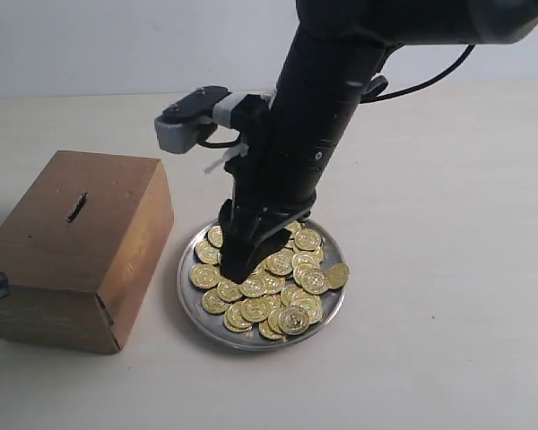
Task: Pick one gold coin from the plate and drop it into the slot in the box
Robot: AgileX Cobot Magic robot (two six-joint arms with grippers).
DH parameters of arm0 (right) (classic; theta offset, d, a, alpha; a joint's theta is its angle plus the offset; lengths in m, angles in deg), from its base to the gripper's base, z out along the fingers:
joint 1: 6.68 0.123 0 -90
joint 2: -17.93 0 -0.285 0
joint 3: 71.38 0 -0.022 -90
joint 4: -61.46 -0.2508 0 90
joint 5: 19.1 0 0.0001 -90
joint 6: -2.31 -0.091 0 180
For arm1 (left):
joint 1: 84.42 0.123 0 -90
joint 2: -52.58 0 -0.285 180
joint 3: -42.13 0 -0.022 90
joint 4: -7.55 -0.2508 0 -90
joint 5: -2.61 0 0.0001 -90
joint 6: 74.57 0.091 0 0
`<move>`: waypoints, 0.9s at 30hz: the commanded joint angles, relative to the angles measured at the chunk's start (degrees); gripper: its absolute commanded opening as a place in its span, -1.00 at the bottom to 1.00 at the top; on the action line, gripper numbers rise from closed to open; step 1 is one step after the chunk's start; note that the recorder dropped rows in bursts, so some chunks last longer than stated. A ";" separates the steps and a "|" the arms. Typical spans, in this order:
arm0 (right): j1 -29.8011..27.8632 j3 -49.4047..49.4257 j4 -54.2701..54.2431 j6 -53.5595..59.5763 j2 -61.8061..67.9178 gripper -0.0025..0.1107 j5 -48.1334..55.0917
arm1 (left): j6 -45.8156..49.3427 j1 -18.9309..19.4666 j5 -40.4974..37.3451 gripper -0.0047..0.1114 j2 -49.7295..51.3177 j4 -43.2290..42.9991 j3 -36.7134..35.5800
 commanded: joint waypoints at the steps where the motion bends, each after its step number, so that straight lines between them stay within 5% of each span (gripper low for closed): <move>1: 0.07 0.02 -10.67 10.36 -2.50 -0.37 3.74 | 3.53 -3.55 1.16 -0.92 0.92 -5.28 -0.34; 9: 2.02 0.02 -14.26 13.59 -2.86 -0.37 3.74 | 9.69 -15.16 5.65 -0.91 7.79 -12.95 0.12; 16: 8.52 0.02 -10.57 11.60 -2.86 -0.37 3.74 | 3.65 -26.07 11.72 -0.55 11.17 -23.75 0.42; 19: 11.94 0.02 -5.52 8.56 -2.86 -0.37 3.74 | -2.58 -28.51 14.05 -0.36 9.96 -29.92 0.42; 27: 15.03 0.02 -6.48 8.79 -2.86 -0.37 3.74 | -4.15 -30.97 14.93 -0.02 9.77 -30.36 0.42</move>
